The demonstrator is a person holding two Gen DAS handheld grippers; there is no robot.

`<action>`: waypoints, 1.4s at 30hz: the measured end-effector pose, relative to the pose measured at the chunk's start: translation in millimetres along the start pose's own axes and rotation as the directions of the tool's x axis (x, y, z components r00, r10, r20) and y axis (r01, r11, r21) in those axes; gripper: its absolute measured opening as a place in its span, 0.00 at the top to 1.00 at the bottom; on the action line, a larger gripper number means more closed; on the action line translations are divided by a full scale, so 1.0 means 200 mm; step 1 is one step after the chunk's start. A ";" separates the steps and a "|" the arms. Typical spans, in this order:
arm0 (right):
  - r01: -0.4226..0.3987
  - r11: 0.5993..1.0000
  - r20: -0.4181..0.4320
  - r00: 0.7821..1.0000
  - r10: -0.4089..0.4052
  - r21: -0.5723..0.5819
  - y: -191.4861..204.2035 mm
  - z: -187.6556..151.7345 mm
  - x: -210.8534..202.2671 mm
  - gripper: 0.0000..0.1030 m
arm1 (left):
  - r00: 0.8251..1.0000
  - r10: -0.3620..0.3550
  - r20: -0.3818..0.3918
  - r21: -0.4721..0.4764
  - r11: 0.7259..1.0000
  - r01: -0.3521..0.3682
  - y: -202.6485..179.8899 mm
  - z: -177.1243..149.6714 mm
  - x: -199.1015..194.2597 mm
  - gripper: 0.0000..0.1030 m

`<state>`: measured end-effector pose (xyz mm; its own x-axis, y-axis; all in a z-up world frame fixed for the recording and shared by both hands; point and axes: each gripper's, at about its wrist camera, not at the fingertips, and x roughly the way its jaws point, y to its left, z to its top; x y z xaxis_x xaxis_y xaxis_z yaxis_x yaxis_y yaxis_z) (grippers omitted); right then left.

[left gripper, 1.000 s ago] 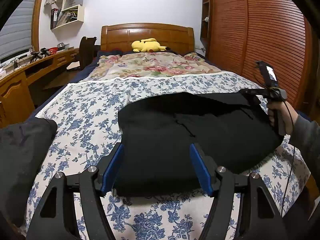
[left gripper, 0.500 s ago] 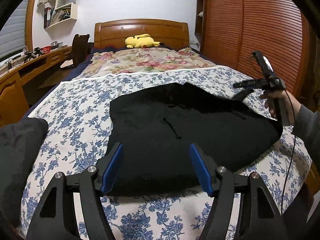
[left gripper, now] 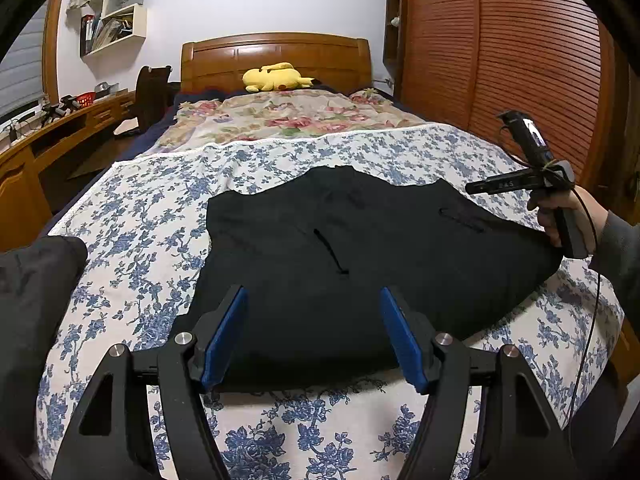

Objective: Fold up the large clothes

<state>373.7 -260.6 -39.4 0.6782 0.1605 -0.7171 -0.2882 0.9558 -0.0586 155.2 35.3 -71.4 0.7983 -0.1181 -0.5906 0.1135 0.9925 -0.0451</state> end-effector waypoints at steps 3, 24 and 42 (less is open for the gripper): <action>0.009 1.000 -0.012 1.000 -0.009 0.026 -0.02 0.01 0.03 0.29 | 1.000 -0.003 -0.004 0.004 1.000 0.003 -0.01 0.00 0.01 0.33; -0.096 0.994 0.103 0.989 0.101 -0.060 0.19 -0.51 -0.48 0.33 | 1.000 -0.026 -0.010 0.014 1.000 0.027 -0.08 -0.01 0.03 0.33; -0.095 0.995 0.022 0.995 0.094 0.026 0.16 -0.71 -0.30 0.51 | 0.999 -0.015 -0.036 0.013 1.000 0.016 -0.11 -0.02 0.09 0.33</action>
<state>227.6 -274.7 -95.8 0.6630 0.2553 -0.7038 -0.3334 0.9424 0.0278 165.2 10.6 -85.0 0.7748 -0.1323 -0.6182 0.1339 0.9900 -0.0440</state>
